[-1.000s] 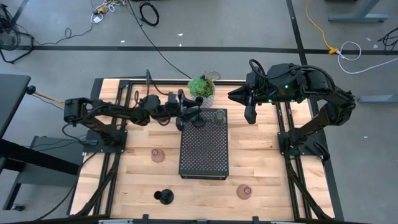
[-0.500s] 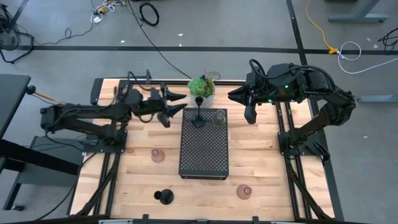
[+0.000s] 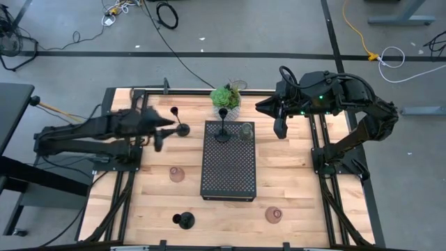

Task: Pick & Place candle stick holders
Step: Align the black candle holder on the top with the black candle holder on the shelf

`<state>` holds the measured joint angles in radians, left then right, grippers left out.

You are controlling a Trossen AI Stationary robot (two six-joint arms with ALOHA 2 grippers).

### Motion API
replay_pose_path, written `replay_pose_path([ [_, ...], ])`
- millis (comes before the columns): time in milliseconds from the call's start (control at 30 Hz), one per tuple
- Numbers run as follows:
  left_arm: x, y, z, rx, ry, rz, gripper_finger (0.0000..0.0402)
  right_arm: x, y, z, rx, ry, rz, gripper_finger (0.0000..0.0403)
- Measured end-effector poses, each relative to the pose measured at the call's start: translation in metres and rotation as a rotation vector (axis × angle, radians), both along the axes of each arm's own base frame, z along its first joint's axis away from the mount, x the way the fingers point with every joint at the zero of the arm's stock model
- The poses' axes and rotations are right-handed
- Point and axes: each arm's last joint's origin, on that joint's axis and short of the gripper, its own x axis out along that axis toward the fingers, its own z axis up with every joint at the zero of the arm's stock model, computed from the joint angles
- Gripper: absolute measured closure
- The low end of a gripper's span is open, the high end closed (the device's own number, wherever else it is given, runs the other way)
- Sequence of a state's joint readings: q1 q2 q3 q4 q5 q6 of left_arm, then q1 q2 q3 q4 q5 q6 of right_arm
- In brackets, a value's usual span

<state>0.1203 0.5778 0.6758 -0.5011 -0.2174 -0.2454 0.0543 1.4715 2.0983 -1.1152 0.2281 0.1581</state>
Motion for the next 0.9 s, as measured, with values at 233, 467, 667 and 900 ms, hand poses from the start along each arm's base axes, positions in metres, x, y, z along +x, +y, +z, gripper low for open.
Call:
replay_pose_path([
  [233, -0.032, 0.001, -0.021, 0.050, 0.075, 0.232, 0.0225, 0.001, -0.001, 0.001, -0.013, -0.015, -0.027, 0.0355],
  [467, -0.019, 0.004, -0.071, 0.043, 0.061, 0.302, 0.0225, 0.001, -0.002, 0.003, -0.022, -0.033, -0.076, 0.0355],
  [667, -0.012, 0.008, -0.104, 0.064, 0.007, 0.357, 0.0225, 0.001, -0.002, 0.003, 0.011, -0.043, -0.092, 0.0355],
  [900, -0.009, 0.013, -0.128, 0.052, -0.126, 0.415, 0.0225, 0.001, -0.002, 0.003, 0.054, -0.054, -0.114, 0.0355],
])
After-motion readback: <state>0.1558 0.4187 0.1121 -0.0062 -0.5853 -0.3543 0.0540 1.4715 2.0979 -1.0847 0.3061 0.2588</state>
